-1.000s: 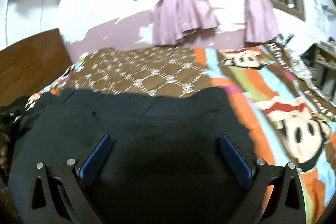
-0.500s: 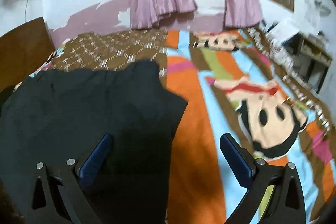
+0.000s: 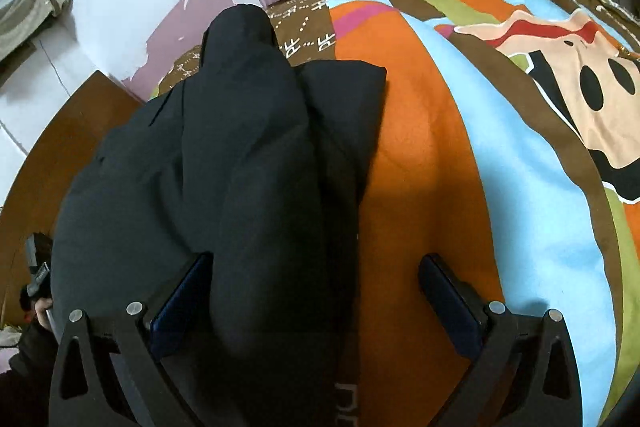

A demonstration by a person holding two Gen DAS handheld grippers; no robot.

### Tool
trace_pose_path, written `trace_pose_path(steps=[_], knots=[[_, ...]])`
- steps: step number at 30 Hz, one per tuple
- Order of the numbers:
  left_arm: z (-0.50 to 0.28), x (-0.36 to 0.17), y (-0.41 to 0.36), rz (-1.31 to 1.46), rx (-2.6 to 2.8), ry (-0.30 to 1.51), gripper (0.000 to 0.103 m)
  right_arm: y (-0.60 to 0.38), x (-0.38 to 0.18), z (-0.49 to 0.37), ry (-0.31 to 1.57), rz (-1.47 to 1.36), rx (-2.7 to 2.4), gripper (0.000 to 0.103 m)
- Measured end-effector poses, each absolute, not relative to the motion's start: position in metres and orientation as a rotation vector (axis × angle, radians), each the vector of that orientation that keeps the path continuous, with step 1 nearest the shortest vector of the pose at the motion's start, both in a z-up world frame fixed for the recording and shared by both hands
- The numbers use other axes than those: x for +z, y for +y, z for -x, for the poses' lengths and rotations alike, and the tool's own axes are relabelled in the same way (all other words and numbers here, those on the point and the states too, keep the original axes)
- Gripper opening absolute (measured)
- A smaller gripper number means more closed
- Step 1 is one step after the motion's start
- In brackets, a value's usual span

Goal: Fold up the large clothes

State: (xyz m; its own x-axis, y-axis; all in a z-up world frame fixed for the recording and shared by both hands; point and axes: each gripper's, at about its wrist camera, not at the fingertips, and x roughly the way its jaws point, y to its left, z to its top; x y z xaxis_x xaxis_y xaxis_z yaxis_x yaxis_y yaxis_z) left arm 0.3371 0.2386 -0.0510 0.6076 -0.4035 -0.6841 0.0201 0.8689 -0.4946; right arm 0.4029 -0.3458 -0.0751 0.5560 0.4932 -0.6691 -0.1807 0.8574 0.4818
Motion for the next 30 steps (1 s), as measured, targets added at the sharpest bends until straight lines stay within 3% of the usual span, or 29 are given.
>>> trace_pose_path(steps=[11, 30], knots=[[-0.334, -0.045, 0.245, 0.486, -0.265, 0.884, 0.102, -0.312, -0.062, -0.411, 1.02, -0.342, 0.642, 0.103], [-0.344, -0.036, 0.236, 0.584, -0.442, 0.917, 0.101, -0.316, -0.066, -0.395, 1.06, -0.455, 0.453, 0.103]])
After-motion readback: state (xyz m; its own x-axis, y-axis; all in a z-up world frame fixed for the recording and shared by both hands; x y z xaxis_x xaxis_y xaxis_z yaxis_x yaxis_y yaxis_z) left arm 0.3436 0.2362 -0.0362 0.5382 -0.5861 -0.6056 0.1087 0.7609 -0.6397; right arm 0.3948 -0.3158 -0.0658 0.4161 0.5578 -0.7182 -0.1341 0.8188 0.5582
